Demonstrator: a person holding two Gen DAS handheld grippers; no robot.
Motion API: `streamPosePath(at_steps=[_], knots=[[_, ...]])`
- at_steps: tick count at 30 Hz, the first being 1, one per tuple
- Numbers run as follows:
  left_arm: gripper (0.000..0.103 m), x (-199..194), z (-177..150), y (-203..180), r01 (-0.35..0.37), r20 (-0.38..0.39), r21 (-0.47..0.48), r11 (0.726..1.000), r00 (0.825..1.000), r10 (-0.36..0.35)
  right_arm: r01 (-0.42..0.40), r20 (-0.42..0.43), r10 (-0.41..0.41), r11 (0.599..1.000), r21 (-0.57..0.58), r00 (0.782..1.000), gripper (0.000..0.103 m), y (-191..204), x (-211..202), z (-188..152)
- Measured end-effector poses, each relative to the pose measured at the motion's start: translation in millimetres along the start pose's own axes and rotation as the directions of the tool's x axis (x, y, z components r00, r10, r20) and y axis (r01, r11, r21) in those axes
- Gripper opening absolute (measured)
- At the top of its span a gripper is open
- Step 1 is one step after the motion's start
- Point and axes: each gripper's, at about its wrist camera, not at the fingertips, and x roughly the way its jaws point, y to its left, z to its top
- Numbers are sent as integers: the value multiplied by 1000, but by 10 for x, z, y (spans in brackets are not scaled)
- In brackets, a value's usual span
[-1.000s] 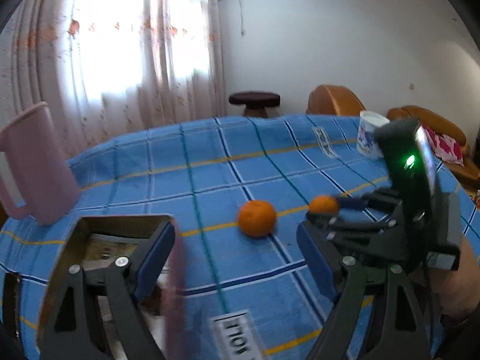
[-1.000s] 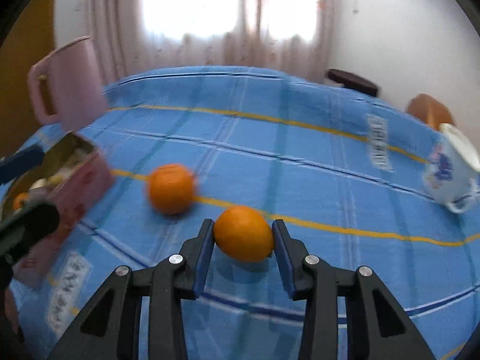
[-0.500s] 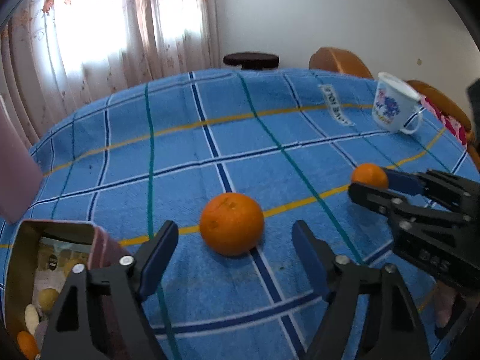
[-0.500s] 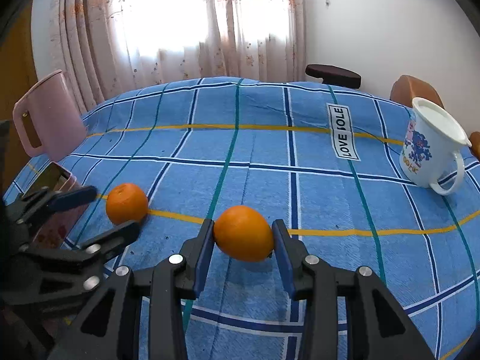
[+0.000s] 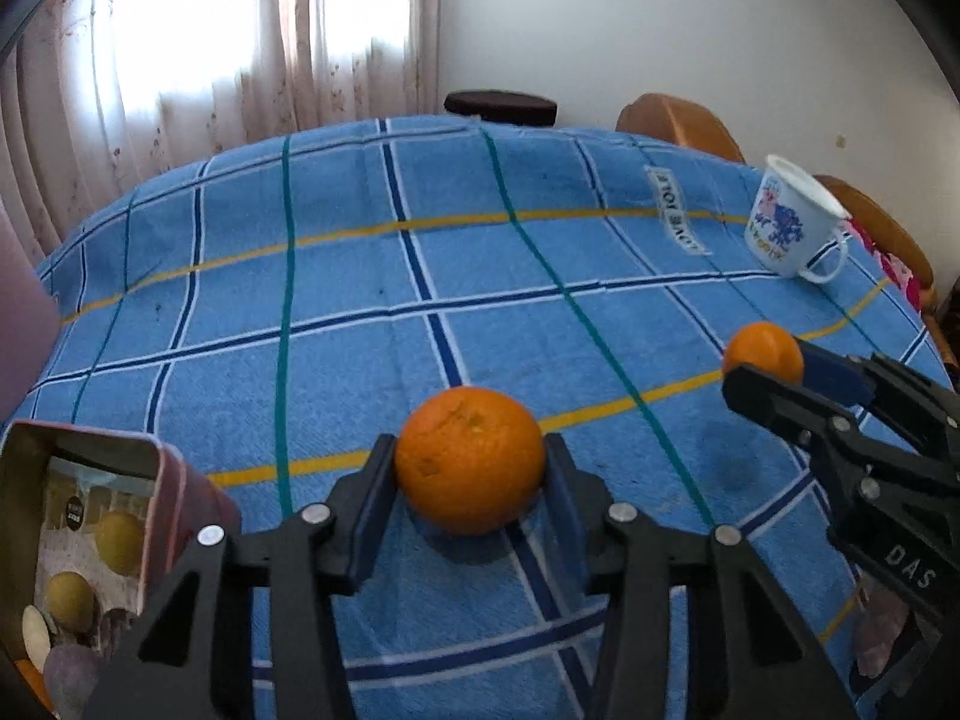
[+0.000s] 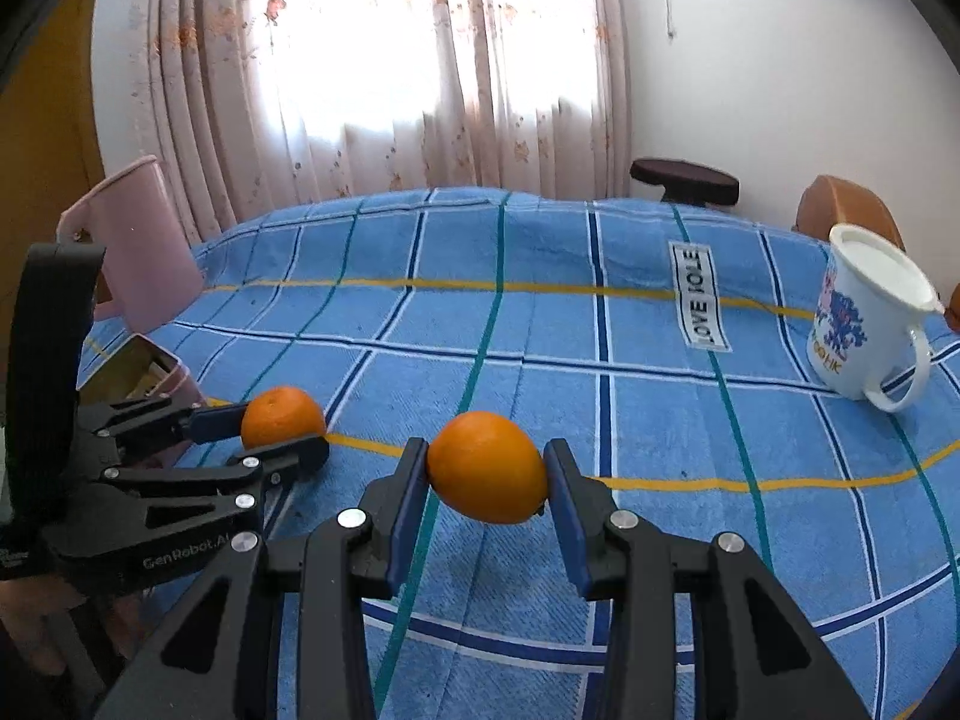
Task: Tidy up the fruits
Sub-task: 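Carry the orange with the left gripper while the right gripper carries its orange over the tin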
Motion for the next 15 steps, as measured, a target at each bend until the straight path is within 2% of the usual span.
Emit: streamPosePath(at_steps=[15], knots=[[49, -366, -96, -124, -38, 158, 35, 999, 987, 32, 18, 88, -14, 999, -46, 996, 41, 88, -156, -9]])
